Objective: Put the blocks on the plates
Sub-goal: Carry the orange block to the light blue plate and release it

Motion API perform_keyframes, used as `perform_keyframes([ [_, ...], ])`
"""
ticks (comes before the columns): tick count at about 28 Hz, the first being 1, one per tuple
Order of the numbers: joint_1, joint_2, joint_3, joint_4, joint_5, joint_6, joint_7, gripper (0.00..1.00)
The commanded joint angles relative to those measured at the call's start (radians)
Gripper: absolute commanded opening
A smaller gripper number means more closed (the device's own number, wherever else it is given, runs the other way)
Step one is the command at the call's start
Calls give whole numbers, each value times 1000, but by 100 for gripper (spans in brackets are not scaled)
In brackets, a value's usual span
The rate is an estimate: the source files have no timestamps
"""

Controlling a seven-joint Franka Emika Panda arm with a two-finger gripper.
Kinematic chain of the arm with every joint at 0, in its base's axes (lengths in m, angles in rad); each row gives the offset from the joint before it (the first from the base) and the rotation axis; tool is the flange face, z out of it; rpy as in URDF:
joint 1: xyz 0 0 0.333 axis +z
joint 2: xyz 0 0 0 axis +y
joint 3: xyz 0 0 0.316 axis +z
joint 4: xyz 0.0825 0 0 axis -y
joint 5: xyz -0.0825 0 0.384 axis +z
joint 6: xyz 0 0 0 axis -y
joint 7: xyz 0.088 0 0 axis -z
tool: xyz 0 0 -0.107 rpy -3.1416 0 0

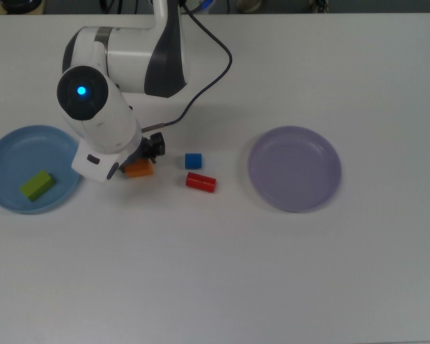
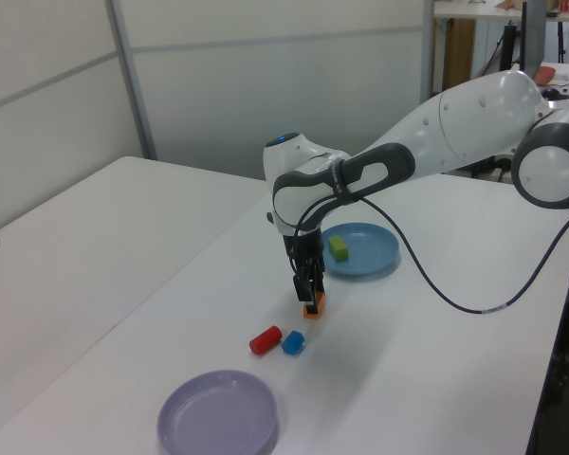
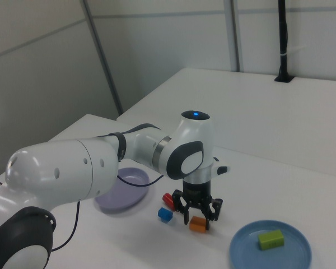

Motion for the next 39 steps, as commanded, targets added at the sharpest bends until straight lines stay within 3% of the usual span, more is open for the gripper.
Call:
perform_keyframes([
  [1,11,-7,-8,-23,-26,29,22,52],
  [7,-4,-29,-10,-14,-25,17,10,31],
  [15,-111,-87,-8,16,-8,10,-19,31],
  [19,-186,-81,-8,22,-8,15,-56,31],
  [28,-285,-27,-8,23,-6,29,-99,31],
  [33,-296,-9,-8,23,-6,40,-118,32],
  [35,-296,-9,-8,23,-3,40,-118,39],
  [37,-296,-10,-8,23,3,40,-118,60],
  [39,-294,-10,-8,23,5,40,-118,66],
])
